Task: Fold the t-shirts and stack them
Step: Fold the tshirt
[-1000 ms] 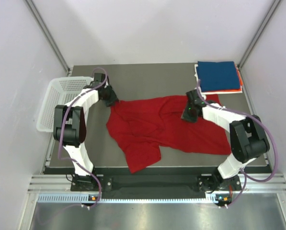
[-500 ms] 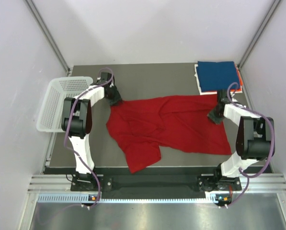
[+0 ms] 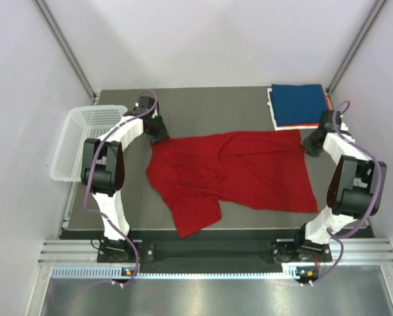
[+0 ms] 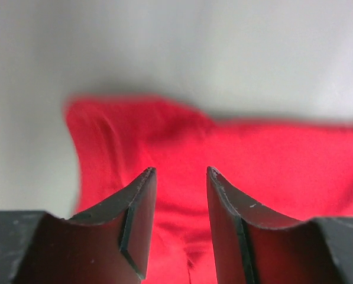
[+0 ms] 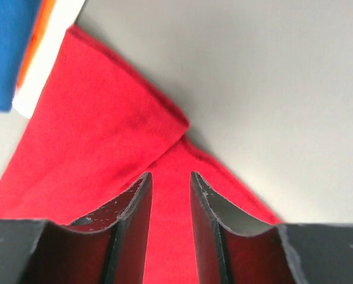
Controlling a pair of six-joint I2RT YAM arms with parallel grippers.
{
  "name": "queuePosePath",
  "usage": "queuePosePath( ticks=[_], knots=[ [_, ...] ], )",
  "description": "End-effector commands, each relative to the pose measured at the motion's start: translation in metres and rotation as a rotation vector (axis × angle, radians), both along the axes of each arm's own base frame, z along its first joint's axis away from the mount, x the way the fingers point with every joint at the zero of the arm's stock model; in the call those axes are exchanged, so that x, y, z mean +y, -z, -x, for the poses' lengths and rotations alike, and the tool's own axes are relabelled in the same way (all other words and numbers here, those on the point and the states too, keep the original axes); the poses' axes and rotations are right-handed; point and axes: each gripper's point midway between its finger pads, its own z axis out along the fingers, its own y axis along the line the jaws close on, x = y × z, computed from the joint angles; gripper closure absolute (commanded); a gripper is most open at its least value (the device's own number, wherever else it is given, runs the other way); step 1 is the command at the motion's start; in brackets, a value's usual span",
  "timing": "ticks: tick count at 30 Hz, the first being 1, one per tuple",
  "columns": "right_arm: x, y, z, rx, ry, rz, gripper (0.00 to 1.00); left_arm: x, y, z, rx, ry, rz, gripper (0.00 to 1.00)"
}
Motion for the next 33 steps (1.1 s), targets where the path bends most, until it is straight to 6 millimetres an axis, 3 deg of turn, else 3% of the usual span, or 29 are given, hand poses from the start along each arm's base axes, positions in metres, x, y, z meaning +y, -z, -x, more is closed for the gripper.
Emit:
queuePosePath(
  ticks=[1, 6, 12, 16, 27, 33],
  knots=[
    [-0.002, 0.000, -0.010, -0.040, -0.068, -0.049, 0.66, -0.024, -0.025, 0.030, -0.030, 0.073, 0.062, 0.55],
    [-0.002, 0.017, -0.007, -0.010, -0.084, -0.067, 0.67, -0.027, 0.014, 0.071, 0.080, 0.087, 0.077, 0.55],
    [-0.012, 0.032, 0.002, 0.025, -0.075, -0.068, 0.70, -0.020, 0.026, 0.089, 0.091, 0.073, 0.056, 0.53],
    [-0.017, 0.040, 0.006, 0.039, -0.076, -0.057, 0.70, -0.032, 0.018, 0.090, 0.051, 0.074, 0.137, 0.51],
    [-0.019, 0.056, 0.005, 0.046, -0.132, -0.071, 0.69, -0.041, 0.014, 0.086, 0.025, 0.057, 0.189, 0.48],
    [-0.020, 0.064, 0.007, 0.057, -0.163, -0.081, 0.77, -0.046, 0.019, 0.082, 0.030, 0.060, 0.215, 0.49]
  ],
)
